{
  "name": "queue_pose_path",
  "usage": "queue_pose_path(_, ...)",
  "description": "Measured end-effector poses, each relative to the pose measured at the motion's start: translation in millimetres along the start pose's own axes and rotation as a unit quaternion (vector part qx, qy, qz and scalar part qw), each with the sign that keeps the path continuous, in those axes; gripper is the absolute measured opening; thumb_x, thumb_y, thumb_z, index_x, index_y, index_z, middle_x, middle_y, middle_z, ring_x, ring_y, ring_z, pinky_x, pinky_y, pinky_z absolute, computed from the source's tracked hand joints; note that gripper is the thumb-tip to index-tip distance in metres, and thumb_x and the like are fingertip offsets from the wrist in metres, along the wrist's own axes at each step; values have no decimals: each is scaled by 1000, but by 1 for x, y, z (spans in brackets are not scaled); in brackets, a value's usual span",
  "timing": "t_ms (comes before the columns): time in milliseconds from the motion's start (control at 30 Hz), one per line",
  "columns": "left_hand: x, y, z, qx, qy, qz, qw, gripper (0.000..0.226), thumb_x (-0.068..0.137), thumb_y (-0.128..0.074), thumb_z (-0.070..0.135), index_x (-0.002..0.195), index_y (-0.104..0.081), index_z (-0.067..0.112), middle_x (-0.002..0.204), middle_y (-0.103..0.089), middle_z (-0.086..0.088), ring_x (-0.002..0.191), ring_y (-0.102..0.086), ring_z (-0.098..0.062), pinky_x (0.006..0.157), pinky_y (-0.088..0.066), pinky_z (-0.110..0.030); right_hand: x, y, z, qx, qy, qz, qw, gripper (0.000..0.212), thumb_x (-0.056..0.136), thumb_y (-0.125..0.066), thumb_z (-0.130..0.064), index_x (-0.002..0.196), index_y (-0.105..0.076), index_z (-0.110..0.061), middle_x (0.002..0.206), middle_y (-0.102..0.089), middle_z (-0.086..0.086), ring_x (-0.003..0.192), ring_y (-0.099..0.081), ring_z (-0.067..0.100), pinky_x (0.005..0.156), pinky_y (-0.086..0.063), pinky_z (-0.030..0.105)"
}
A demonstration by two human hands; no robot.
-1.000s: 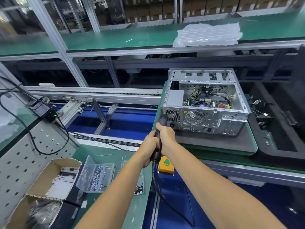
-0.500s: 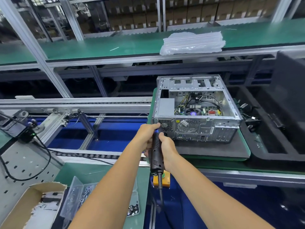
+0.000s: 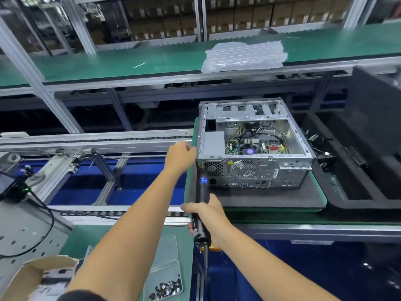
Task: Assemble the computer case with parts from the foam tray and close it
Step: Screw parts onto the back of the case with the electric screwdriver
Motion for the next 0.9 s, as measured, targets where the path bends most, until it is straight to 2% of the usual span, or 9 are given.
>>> queue_pose_path(67,26,5,14,27,-43,3,999,17,91,-43,20,80,-56,14,75,-56,-4,68,-47,-22,62,-38,-29,1,1,-1,-15,4,-5,1000,54,73,-76,0,115,-42,-6,92,-53,19,43,-47,21,45,-44,29)
queue_pose_path(133,53,-2,25,71,-77,-21,994,23,93,-41,20,103,-61,14,101,-63,-6,94,-54,-25,76,-43,-31,4,3,-1,-25,4,-1,1000,49,75,-72,2,113,-42,-4,89,-52,19,44,-50,21,46,-45,29)
queue_pose_path(200,76,-14,32,98,-97,-58,989,36,93,-40,19,125,-55,11,127,-57,-9,117,-48,-28,94,-42,-36,7,2,-2,-28,11,8,1000,41,75,-69,2,106,-44,-3,82,-53,18,45,-53,23,45,-46,28)
queue_pose_path(267,93,-31,38,128,-116,-99,980,45,93,-40,21,136,-47,11,139,-48,-11,127,-42,-29,103,-37,-38,10,2,-3,-26,18,15,999,38,70,-69,0,101,-46,-4,78,-51,17,45,-53,25,43,-44,27)
queue_pose_path(367,104,-56,41,225,-174,-141,948,43,96,-36,27,134,-46,9,132,-49,-14,122,-46,-33,99,-38,-41,13,2,-2,-29,15,13,999,47,63,-70,-6,104,-45,-5,77,-51,16,44,-51,26,44,-43,27)
queue_pose_path(433,107,-69,38,262,-210,-142,931,31,97,-34,27,113,-52,6,110,-51,-13,108,-51,-36,85,-38,-40,14,2,-1,-27,14,6,1000,53,62,-73,-11,107,-45,-6,76,-54,16,44,-51,26,46,-45,30)
queue_pose_path(500,110,-76,36,270,-219,-123,930,29,98,-34,27,103,-52,5,104,-53,-15,101,-52,-36,80,-34,-39,16,3,-1,-30,11,0,999,57,63,-77,-14,110,-46,-8,78,-56,16,45,-52,26,48,-46,33)
queue_pose_path(700,115,-91,37,337,-230,-65,911,50,99,-27,41,116,-51,1,120,-52,-20,113,-46,-35,100,-29,-45,15,2,-3,-28,-6,3,1000,46,72,-71,-4,108,-42,-4,78,-52,18,42,-52,25,49,-47,34)
queue_pose_path(900,116,-96,36,353,-225,-44,907,56,95,-26,44,116,-51,-2,120,-53,-23,114,-47,-38,100,-29,-46,13,0,-7,-12,-2,9,1000,36,76,-66,2,103,-45,-8,67,-49,14,40,-51,24,45,-47,31)
Point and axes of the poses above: each hand's wrist, its own x-axis towards the middle knuckle, its own y-axis out of the back of the hand, z = x × y, the point moved 3 cm from there along x, towards the middle knuckle
